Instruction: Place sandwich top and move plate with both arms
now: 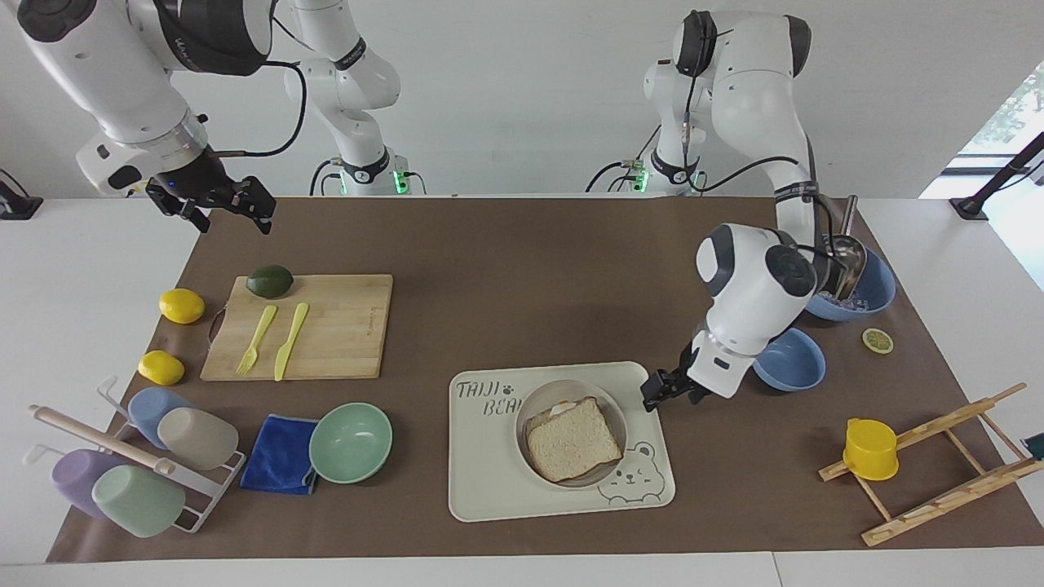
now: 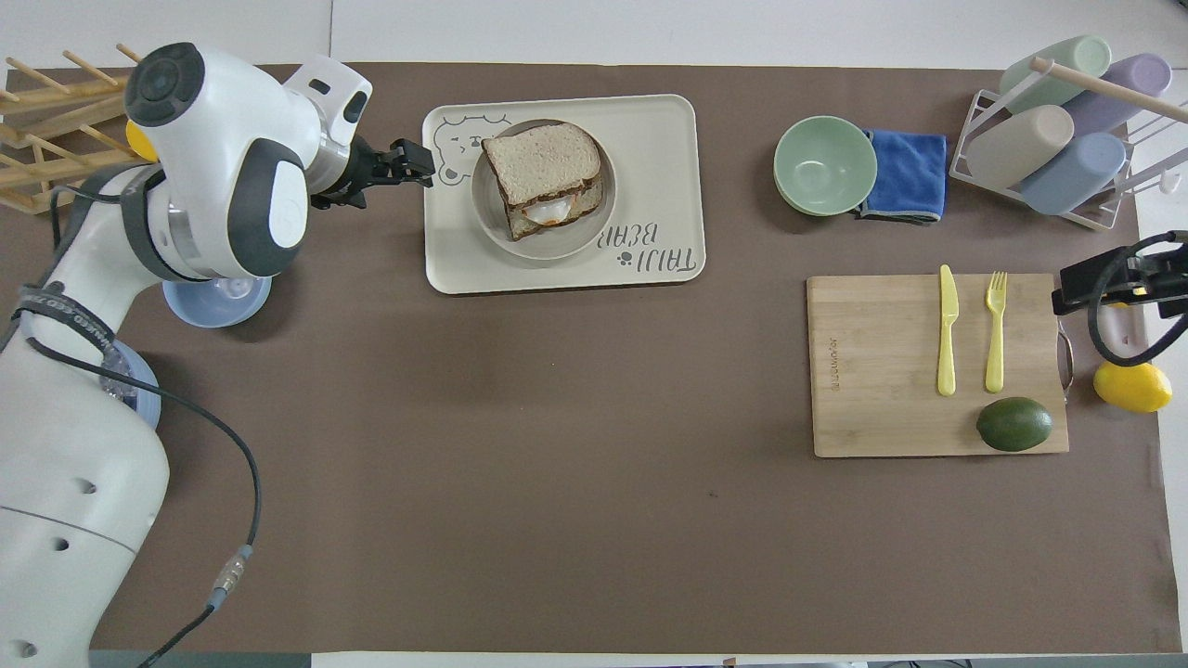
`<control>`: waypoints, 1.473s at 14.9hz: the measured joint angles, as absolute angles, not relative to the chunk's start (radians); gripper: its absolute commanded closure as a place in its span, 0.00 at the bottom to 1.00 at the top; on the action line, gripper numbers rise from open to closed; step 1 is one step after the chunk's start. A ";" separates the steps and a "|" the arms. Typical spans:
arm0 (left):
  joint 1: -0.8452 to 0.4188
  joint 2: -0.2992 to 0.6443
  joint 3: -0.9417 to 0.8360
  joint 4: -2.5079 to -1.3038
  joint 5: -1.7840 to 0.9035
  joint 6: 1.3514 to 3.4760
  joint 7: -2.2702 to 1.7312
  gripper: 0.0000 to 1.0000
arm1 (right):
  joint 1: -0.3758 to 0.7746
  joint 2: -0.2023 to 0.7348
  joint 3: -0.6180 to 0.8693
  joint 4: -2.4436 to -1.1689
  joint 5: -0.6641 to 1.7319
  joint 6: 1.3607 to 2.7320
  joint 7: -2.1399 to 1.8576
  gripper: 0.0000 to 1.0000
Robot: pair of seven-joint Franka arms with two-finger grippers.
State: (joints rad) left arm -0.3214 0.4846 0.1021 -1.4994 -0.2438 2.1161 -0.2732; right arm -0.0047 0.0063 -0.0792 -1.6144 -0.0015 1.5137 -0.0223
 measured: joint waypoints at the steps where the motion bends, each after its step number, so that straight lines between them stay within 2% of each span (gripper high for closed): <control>1: -0.318 0.447 0.123 -1.499 -0.222 2.069 -0.272 0.00 | -0.005 0.006 -0.079 -1.614 -0.002 1.514 -0.022 0.00; 5: -0.315 0.317 0.155 -1.500 -0.142 1.896 -0.270 0.00 | -0.005 0.006 -0.079 -1.614 -0.002 1.514 -0.022 0.00; 15: -0.254 0.105 0.163 -1.501 -0.061 1.655 -0.255 0.00 | -0.005 0.006 -0.079 -1.614 -0.002 1.514 -0.022 0.00; 19: -0.193 0.030 0.094 -1.519 -0.055 1.507 -0.164 0.00 | -0.005 0.006 -0.079 -1.614 -0.002 1.514 -0.022 0.00; 22: -0.125 -0.006 0.019 -1.594 -0.054 1.490 -0.127 0.00 | -0.005 0.006 -0.079 -1.614 -0.002 1.514 -0.022 0.00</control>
